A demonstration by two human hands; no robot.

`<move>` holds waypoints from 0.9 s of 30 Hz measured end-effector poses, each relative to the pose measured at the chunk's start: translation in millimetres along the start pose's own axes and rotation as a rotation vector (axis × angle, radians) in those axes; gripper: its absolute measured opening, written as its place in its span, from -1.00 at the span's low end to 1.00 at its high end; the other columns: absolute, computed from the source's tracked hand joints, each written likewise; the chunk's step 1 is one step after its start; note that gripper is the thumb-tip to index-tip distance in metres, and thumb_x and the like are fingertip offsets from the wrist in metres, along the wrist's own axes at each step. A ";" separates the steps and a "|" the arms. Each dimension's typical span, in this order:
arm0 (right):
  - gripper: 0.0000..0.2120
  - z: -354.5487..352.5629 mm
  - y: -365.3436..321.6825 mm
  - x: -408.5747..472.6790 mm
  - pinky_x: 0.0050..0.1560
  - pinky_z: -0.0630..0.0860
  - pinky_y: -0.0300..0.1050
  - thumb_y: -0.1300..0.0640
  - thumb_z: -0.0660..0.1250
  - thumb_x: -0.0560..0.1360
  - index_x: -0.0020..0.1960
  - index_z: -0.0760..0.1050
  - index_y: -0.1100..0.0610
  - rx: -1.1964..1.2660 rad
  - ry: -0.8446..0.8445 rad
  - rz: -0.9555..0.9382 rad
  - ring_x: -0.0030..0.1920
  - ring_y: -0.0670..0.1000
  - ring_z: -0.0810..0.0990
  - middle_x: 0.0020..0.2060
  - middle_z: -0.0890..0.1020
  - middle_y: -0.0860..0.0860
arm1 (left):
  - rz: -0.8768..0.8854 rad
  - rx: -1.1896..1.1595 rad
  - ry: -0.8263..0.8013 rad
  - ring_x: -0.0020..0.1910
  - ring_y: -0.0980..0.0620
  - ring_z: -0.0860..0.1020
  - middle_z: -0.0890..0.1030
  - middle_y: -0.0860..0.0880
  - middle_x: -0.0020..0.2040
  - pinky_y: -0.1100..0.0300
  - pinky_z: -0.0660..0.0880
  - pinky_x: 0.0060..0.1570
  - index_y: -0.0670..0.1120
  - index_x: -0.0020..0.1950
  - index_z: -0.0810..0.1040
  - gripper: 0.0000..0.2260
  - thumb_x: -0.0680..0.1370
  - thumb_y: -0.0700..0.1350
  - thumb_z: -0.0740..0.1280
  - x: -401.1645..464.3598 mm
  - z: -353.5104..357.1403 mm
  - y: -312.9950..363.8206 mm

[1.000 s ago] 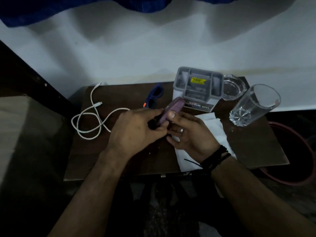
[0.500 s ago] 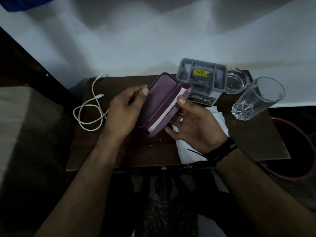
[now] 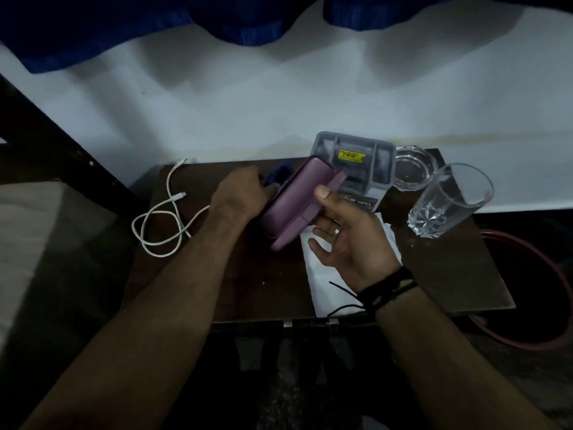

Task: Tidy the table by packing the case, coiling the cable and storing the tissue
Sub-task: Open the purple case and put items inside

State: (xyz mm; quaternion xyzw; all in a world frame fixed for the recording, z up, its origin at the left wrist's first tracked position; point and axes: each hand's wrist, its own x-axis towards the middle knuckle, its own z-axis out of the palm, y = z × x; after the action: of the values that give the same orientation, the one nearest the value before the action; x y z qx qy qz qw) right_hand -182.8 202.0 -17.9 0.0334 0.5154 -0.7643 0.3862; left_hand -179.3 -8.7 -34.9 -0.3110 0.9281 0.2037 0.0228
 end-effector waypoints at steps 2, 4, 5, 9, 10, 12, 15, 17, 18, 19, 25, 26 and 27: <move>-0.84 -0.1 -1.2 -0.8 0.08 0.45 -0.03 -0.07 0.48 0.46 -0.04 0.55 -0.07 0.003 0.001 -0.004 -0.02 -0.03 0.52 -0.09 0.63 -0.13 | -0.010 0.083 -0.052 0.14 -0.23 0.60 0.63 -0.17 0.19 -0.04 0.56 0.11 -0.08 0.21 0.60 -0.62 0.55 0.16 0.37 2.7 -0.4 1.1; -0.87 0.6 -2.4 -1.8 0.09 0.45 -0.03 -0.06 0.47 0.48 -0.06 0.56 -0.07 0.018 -0.002 0.001 -0.05 -0.05 0.53 -0.11 0.64 -0.14 | 0.002 0.107 -0.020 0.14 -0.26 0.61 0.64 -0.20 0.18 -0.05 0.57 0.10 -0.08 0.18 0.62 -0.67 0.56 0.12 0.37 4.9 -1.3 -0.8; -0.88 1.4 -3.4 -2.3 0.10 0.45 -0.03 -0.06 0.47 0.48 -0.07 0.56 -0.07 0.031 -0.004 0.008 -0.05 -0.06 0.55 -0.12 0.65 -0.15 | 0.012 0.097 0.018 0.14 -0.26 0.61 0.65 -0.20 0.17 -0.03 0.56 0.09 -0.06 0.16 0.64 -0.70 0.57 0.11 0.36 3.7 -3.9 -2.1; -0.92 5.0 -4.3 -3.4 0.16 0.43 0.00 -0.05 0.44 0.49 -0.10 0.57 -0.09 0.100 -0.026 0.050 -0.01 -0.05 0.56 -0.13 0.66 -0.14 | 0.013 -0.102 0.304 0.12 -0.20 0.64 0.72 -0.15 0.07 0.07 0.51 0.02 -0.07 0.10 0.68 -0.74 0.60 0.08 0.33 -19.6 -28.3 -9.9; -0.92 6.2 -3.7 -3.2 0.18 0.43 0.01 -0.05 0.44 0.50 -0.12 0.57 -0.08 0.127 -0.034 0.075 0.00 -0.04 0.56 -0.15 0.66 -0.13 | 0.005 -0.170 0.398 0.09 -0.19 0.65 0.72 -0.15 0.04 0.08 0.49 -0.01 -0.09 0.07 0.68 -0.74 0.60 0.07 0.33 -33.0 -35.1 -12.4; -0.90 9.6 -2.6 -4.0 0.23 0.41 0.03 -0.04 0.43 0.48 -0.14 0.55 -0.06 0.182 -0.068 0.136 0.04 -0.02 0.54 -0.21 0.64 -0.10 | 0.012 -0.357 0.509 0.02 -0.17 0.66 0.71 -0.12 -0.03 0.04 0.54 0.01 -0.06 0.03 0.62 -0.77 0.60 0.09 0.31 -65.6 -41.8 -17.6; -0.85 14.9 0.3 -6.2 0.27 0.39 0.05 -0.06 0.42 0.44 -0.10 0.53 0.00 0.232 -0.135 0.220 0.00 -0.03 0.58 -0.29 0.63 -0.07 | 0.110 -0.614 0.501 -0.16 -0.10 0.69 0.70 0.01 -0.16 -0.15 0.60 -0.10 0.03 0.04 0.54 -0.77 0.59 0.16 0.28 -116.2 -39.8 -15.4; -0.78 15.2 4.9 -6.0 0.28 0.39 0.07 -0.06 0.42 0.45 0.03 0.56 0.01 0.260 -0.169 0.255 0.13 0.01 0.60 -0.10 0.67 -0.04 | 0.184 -0.593 0.526 -0.19 -0.07 0.68 0.68 0.01 -0.17 -0.11 0.59 -0.14 0.02 0.04 0.55 -0.79 0.60 0.14 0.29 -133.0 -34.6 -11.5; -0.72 14.3 7.2 -5.2 0.30 0.39 0.08 -0.07 0.43 0.45 0.11 0.57 0.00 0.275 -0.180 0.268 0.24 0.03 0.58 0.05 0.67 -0.02 | 0.222 -0.555 0.550 -0.19 -0.06 0.66 0.68 0.00 -0.16 -0.08 0.58 -0.15 -0.01 0.05 0.56 -0.79 0.61 0.11 0.30 -136.5 -32.9 -8.7; -0.66 13.8 8.5 -4.7 0.32 0.37 0.09 -0.08 0.43 0.46 0.20 0.58 0.00 0.297 -0.191 0.276 0.33 0.04 0.55 0.17 0.65 0.00 | 0.250 -0.515 0.569 -0.20 -0.05 0.65 0.68 0.00 -0.16 -0.04 0.57 -0.16 -0.04 0.04 0.57 -0.80 0.61 0.08 0.31 -137.1 -31.6 -5.9; -0.33 10.9 10.7 0.1 0.40 0.28 0.11 -0.10 0.48 0.43 0.49 0.42 -0.01 0.388 -0.250 0.243 0.33 0.08 0.47 0.31 0.50 0.02 | 0.406 -0.240 0.480 -0.16 -0.12 0.57 0.66 -0.04 -0.12 0.00 0.51 -0.10 -0.08 -0.02 0.64 -0.86 0.58 -0.03 0.37 -125.6 -10.1 -3.0; -0.31 10.4 10.9 1.4 0.42 0.24 0.13 -0.11 0.48 0.45 0.52 0.38 -0.01 0.380 -0.262 0.225 0.35 0.09 0.44 0.34 0.47 0.04 | 0.432 -0.237 0.455 -0.14 -0.12 0.58 0.67 -0.04 -0.10 0.00 0.52 -0.07 -0.08 -0.02 0.65 -0.85 0.60 -0.03 0.35 -126.4 -8.1 -2.2; -0.34 10.1 11.1 2.8 0.43 0.24 0.16 -0.11 0.44 0.49 0.53 0.36 -0.01 0.373 -0.284 0.205 0.38 0.10 0.43 0.38 0.46 0.07 | 0.450 -0.235 0.429 -0.11 -0.11 0.60 0.68 -0.03 -0.07 -0.01 0.52 -0.05 -0.07 -0.01 0.66 -0.83 0.62 -0.02 0.32 -127.9 -7.5 -0.5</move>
State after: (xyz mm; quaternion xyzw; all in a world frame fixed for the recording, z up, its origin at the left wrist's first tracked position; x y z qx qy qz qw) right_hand -174.2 190.3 -22.9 0.0483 0.3001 -0.7999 0.5175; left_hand -75.3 60.7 -6.6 -0.1345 0.9273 0.2393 -0.2546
